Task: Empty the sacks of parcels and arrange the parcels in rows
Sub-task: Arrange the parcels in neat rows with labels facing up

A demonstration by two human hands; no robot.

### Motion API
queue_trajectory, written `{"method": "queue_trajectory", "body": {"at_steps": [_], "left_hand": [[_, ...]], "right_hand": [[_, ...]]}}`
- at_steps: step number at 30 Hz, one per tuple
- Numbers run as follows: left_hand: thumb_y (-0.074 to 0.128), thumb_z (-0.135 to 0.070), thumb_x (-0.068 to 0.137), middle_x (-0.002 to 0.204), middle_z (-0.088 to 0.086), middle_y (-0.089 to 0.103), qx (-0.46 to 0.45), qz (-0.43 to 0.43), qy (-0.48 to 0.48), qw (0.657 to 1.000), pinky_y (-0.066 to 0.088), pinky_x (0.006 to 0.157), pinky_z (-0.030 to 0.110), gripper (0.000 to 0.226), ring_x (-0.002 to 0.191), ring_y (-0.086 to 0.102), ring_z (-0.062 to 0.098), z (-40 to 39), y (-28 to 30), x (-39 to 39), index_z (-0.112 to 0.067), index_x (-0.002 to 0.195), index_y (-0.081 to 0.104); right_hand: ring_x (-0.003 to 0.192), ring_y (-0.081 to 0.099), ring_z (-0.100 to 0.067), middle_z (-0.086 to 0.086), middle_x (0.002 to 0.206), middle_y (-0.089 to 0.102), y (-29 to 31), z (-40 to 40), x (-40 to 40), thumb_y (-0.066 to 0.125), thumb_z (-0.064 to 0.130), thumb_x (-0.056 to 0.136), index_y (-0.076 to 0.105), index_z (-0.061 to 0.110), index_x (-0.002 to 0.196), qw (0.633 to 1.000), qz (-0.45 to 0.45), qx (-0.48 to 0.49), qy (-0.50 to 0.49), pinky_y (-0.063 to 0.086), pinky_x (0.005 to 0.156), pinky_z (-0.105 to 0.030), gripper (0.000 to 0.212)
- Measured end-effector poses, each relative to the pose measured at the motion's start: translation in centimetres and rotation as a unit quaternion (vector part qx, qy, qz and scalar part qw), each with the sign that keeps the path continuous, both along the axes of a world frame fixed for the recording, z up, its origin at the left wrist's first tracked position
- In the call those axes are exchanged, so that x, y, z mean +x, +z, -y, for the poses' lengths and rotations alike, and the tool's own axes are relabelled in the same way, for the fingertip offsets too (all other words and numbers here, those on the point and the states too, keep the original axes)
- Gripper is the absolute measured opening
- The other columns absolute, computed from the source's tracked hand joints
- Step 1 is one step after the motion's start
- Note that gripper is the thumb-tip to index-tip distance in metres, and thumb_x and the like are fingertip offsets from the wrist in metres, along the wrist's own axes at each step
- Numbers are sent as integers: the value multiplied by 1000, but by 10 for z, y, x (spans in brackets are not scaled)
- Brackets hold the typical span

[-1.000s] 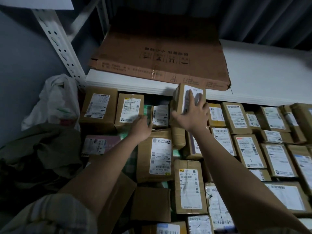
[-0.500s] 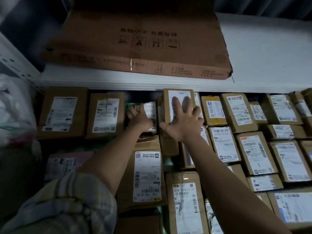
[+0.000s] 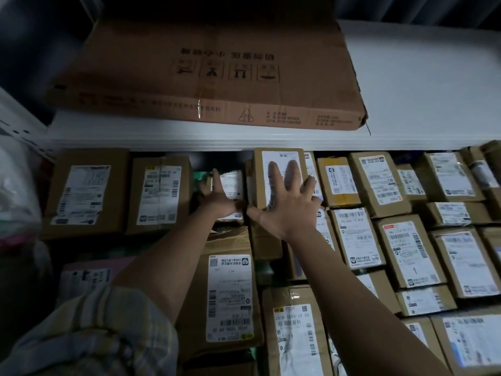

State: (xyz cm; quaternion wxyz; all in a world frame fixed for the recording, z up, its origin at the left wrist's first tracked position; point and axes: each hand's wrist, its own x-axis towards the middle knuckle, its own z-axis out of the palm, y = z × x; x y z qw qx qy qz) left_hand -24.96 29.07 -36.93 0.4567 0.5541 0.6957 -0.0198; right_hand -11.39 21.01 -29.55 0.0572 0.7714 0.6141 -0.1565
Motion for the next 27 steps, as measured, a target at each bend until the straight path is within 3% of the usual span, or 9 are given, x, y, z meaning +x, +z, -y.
{"method": "queue_trajectory", "body": {"at_steps": [4,7,9,12,15,19,23,25,27], "left_hand": [[71,-25,85,157,17,-20,35,-17,28,999,43,98,39,118,142,22,40,6,3,3,-35,145,-30],[73,-22,83,158,17,-9,76,-28,36,996,44,97,41,119,139,23,40,6,13,5,-33,146,-28],[74,-28,80,156,15,-1,102,0,37,994,43,94,40,119,138,22,39,6,26,4,-33,148,-24],[75,-41,76,155,14,5,133,11,24,991,40,101,46,121,136,26,38,7,47,-3,-34,148,-22],[74,-47,74,155,12,10,153,19,49,987,39,101,43,119,134,31,38,11,66,-19,-29,150,-16],[74,-42,76,151,10,27,164,88,144,972,41,89,32,115,127,43,32,21,91,-50,-26,151,-12],[72,-41,76,154,13,12,202,65,197,957,38,78,27,112,135,31,32,26,114,-95,-28,152,-9],[72,-48,67,152,14,17,226,66,208,949,46,86,33,117,132,34,33,26,114,-117,-33,150,-9],[70,-53,61,154,13,12,215,61,202,954,41,101,45,118,133,33,36,30,116,-125,-37,148,-9]], "right_hand": [[144,-5,-48,-5,161,-18,-2,0,1,38,85,76,-13,37,152,1000,-15,14,-5,19,111,-58,103],[146,-5,-45,-6,162,-13,-1,5,4,43,88,70,-5,40,152,996,-56,69,-21,11,114,-59,107],[146,-8,-43,-6,162,-15,0,10,5,44,91,66,-10,41,151,994,-58,86,-38,4,116,-58,113],[145,3,-45,-9,161,-18,2,15,2,54,80,71,-17,38,151,994,-70,42,-71,15,115,-57,115],[140,18,-47,-13,161,-10,13,12,-5,59,71,75,-15,34,152,991,-79,44,-94,29,107,-54,113],[138,20,-46,-11,160,1,33,4,-20,61,66,76,2,35,153,981,-143,90,-99,29,106,-54,103],[141,14,-45,-10,159,0,40,-14,-57,59,67,77,11,39,150,980,-183,51,-49,25,110,-55,91],[140,15,-46,-11,159,1,33,-22,-76,58,66,78,12,38,149,984,-170,28,-40,26,108,-56,90],[137,19,-48,-11,157,1,22,-26,-87,58,67,78,13,36,147,989,-140,20,-39,29,104,-56,89]]}}
